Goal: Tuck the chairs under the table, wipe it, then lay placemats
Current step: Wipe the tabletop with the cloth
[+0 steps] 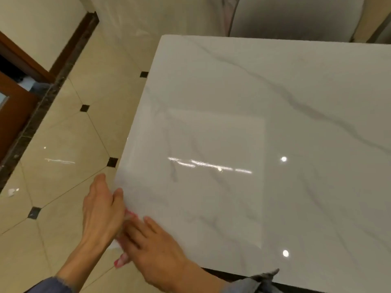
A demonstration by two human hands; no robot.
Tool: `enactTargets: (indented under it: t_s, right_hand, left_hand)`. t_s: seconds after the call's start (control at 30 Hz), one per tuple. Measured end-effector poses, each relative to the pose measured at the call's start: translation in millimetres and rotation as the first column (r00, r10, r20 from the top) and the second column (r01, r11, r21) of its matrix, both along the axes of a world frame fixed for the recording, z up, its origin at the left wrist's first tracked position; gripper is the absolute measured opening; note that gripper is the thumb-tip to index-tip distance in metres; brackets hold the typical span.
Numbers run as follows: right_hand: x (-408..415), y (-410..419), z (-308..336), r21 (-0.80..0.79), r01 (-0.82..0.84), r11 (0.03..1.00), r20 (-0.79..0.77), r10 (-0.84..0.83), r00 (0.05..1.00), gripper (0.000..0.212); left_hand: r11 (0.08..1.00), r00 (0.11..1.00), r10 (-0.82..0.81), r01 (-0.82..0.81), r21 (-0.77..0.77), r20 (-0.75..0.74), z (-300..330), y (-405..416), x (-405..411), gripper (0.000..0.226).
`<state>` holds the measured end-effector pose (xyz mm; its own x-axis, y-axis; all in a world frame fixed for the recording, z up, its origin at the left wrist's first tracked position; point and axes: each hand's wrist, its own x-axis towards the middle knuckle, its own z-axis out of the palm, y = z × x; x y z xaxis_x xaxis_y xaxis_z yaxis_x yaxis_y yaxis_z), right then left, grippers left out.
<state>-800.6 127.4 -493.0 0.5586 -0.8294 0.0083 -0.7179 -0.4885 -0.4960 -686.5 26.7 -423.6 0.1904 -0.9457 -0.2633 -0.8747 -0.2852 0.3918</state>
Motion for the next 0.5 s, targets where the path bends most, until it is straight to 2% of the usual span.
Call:
enactTargets:
  t_s: [0.07,0.1,0.17,0.2,0.23,0.27,0.33,0.4,0.5]
  right_hand:
    - [7,4,5,-0.097,-0.134,0.986,-0.159,0.118,0.98,0.042]
    - [5,8,7,-0.165,-0.216,0.962,-0.17,0.188,0.967,0.035]
    - [-6,11,12,-0.177,-0.406,0.896,-0.306,0.342,0.888,0.036]
    - [-17,15,23,-0.083,-0.39,0.917,-0.344,0.341,0.875,0.04]
    - [-22,21,21,-0.075,-0.339,0.938,-0.318,0.3,0.899,0.038]
    - [-31,31,23,-0.056,-0.271,0.961,-0.2,0.255,0.946,0.032]
    - [-65,39,25,-0.023,-0.081,0.996,-0.143,0.077,0.987,0.024]
    - [-119,48,26,-0.005,0.111,0.994,-0.129,-0.111,0.985,0.024]
    - [-190,87,48,0.126,0.236,0.963,-0.247,-0.2,0.948,0.036]
  left_hand:
    - [0.995,0.995,-0.1,0.1,-0.003,0.02,3,6,-11,0.038]
    - [0.984,0.983,-0.18,0.179,0.009,0.039,3,10,-18,0.041]
    - [0.954,0.952,-0.299,0.298,0.032,0.061,0,19,-30,0.05]
    - [0.944,0.943,-0.329,0.327,0.04,0.044,3,24,-40,0.053]
    - [0.94,0.941,-0.338,0.337,0.045,0.026,2,28,-46,0.054]
    - [0.935,0.936,-0.353,0.352,0.043,0.015,3,32,-53,0.055]
    - [0.913,0.913,-0.407,0.406,0.047,0.019,9,42,-69,0.054]
    - [0.881,0.881,-0.471,0.468,0.071,0.046,13,51,-82,0.055]
    - [0.822,0.819,-0.566,0.552,0.143,0.093,23,71,-99,0.056]
